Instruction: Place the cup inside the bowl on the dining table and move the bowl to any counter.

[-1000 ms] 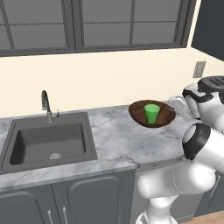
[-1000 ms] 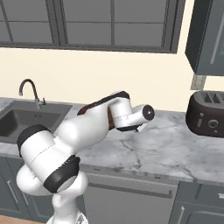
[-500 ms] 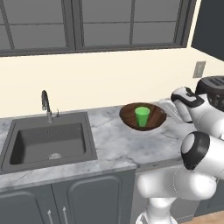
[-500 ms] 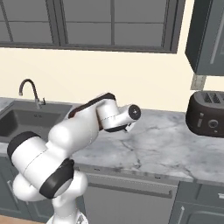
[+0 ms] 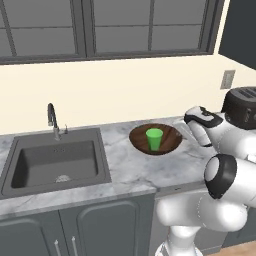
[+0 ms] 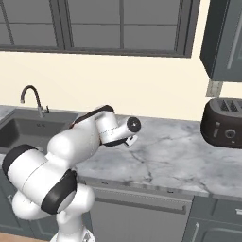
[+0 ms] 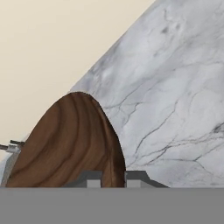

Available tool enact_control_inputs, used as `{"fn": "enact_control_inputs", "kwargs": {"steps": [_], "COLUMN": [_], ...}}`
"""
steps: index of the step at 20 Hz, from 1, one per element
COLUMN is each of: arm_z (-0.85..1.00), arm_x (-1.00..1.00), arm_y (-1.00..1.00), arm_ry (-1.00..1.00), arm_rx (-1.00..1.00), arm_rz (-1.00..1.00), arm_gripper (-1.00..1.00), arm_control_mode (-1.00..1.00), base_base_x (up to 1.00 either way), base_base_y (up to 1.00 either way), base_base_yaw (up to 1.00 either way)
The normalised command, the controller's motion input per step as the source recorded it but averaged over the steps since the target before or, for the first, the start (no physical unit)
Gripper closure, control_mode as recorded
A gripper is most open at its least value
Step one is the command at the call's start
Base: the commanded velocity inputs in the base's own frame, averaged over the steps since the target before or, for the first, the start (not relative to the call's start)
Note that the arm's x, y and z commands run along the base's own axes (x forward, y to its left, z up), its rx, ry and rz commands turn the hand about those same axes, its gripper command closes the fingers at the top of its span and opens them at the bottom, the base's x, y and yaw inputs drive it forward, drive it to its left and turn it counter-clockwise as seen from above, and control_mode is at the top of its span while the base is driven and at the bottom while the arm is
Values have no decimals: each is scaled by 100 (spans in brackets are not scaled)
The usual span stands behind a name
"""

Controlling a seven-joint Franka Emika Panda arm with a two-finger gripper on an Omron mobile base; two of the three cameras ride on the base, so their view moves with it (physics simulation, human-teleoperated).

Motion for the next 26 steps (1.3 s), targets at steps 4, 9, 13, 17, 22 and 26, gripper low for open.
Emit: {"fn": "enact_control_inputs", "kwargs": {"steps": [4,9,13,17,22,26], "arm_z": [-33,-8,-2,0,-10,-17], "arm_x": [4,7,19,24,18,12], "arm_y": [11,11,13,14,14,14], "arm_ry": [0,0,1,6,4,0], "arm_rx": [0,0,0,0,0,0], "arm_rz": [0,0,-2,-2,-2,-2], "arm_gripper": [100,100,100,100,100,100], "arm_control_mode": [-100,-100,-100,-100,-100,-100], "base_base_x": [0,0,0,0,0,0], "base_base_y": [0,0,0,0,0,0], "base_base_yaw": [0,0,0,0,0,0]}}
